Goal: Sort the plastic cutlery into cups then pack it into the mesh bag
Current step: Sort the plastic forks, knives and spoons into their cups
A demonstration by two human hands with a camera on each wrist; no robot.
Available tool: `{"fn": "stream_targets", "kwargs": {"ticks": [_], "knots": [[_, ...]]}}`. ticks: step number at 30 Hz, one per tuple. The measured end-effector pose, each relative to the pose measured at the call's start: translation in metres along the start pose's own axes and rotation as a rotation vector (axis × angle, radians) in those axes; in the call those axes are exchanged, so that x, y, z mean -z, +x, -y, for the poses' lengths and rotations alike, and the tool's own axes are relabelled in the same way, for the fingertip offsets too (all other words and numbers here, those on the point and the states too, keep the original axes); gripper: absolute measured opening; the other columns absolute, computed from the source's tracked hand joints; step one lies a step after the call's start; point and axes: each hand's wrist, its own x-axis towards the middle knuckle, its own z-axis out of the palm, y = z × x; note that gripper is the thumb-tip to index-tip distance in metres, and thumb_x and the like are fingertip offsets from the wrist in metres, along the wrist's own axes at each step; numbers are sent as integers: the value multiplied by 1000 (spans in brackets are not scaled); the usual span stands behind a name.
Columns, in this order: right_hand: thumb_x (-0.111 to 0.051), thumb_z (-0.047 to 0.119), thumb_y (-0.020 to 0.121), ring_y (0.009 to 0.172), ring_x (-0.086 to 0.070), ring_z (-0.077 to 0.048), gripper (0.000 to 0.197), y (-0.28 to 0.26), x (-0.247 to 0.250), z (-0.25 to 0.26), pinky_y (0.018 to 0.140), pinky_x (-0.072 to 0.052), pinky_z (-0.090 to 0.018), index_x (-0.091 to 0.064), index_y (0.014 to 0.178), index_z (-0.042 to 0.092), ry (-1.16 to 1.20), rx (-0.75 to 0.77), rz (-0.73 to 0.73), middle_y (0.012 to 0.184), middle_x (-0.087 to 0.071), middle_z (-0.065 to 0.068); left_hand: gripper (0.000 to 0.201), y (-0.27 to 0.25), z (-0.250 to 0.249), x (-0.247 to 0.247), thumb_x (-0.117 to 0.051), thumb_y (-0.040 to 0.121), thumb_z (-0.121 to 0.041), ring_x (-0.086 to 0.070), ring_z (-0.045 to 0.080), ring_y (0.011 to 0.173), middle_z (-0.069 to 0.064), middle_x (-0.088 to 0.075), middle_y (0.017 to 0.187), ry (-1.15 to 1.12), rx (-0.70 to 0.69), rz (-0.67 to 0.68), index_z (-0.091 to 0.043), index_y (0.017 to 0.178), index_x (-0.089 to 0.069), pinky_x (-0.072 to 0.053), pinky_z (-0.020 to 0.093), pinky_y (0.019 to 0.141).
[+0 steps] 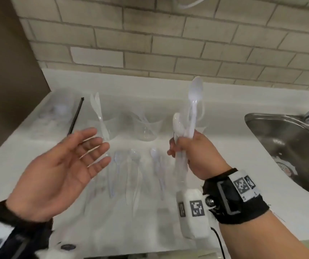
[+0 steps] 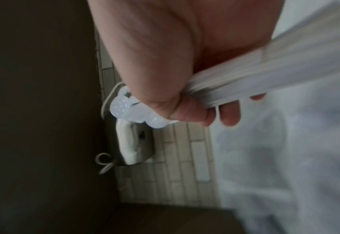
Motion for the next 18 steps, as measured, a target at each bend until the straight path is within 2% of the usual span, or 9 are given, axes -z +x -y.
{"fn": "stream_targets", "kwargs": {"ticks": [1,3,5,7,9,11,14,16,18], "knots": [[-52,-3,64,60,-50,-19,16,1,-11,10,60,-47,-25,-54,72,11,170,53,92,66,-49,-6,39,6,8,-8,-65,74,-33,-69,28,99,11,-68,98,43,64,-59,-9,106,-67,-57,46,81],[-48,-6,65,58,-48,-20,23,4,-32,26,61,-46,-29,-58,66,14,375,132,242,67,-48,-8,55,15,27,-22,-64,75,-37,-64,35,107,16,-63,110,89,266,-134,-5,120,-61,-51,52,92],[-46,-7,66,58,-49,-21,28,6,-52,35,66,-43,-33,-61,64,17,437,178,355,67,-49,-7,60,25,41,-23,-57,83,-42,-60,40,108,21,-58,117,80,444,-110,-3,129,-54,-43,56,100],[-46,-7,67,60,-50,-20,29,6,-66,35,68,-44,-34,-61,64,17,400,218,426,68,-50,-7,59,30,52,-24,-48,91,-47,-59,44,107,26,-55,120,65,546,-82,-3,130,-51,-36,58,105],[-49,-6,66,63,-50,-20,25,8,-75,27,70,-45,-35,-60,68,16,314,246,424,68,-51,-7,55,31,58,-27,-41,96,-45,-56,47,111,31,-53,123,26,552,-46,-1,128,-53,-34,57,108],[-60,0,61,68,-53,-21,18,11,-78,17,73,-46,-38,-58,76,9,199,254,372,70,-56,-5,47,31,59,-32,-39,98,-35,-58,44,108,32,-56,120,-7,488,-11,2,119,-59,-42,53,104],[-68,4,58,70,-60,-22,27,13,-77,3,67,-50,-35,-59,84,4,18,242,304,73,-61,-6,41,36,60,-36,-35,100,-28,-68,34,97,24,-66,110,-34,423,-39,-1,115,-62,-54,45,90],[-65,-2,62,69,-61,-21,23,11,-75,-2,64,-52,-31,-61,84,6,17,239,297,73,-61,-8,39,39,57,-37,-34,101,-28,-70,31,93,19,-69,110,-43,398,-66,-5,118,-61,-55,45,87],[-66,-4,63,74,-62,-25,25,13,-74,-6,68,-53,-35,-63,84,9,54,243,275,73,-62,-7,38,42,56,-38,-34,101,-27,-71,30,90,16,-70,109,-27,398,-69,-8,121,-60,-54,47,86]]}}
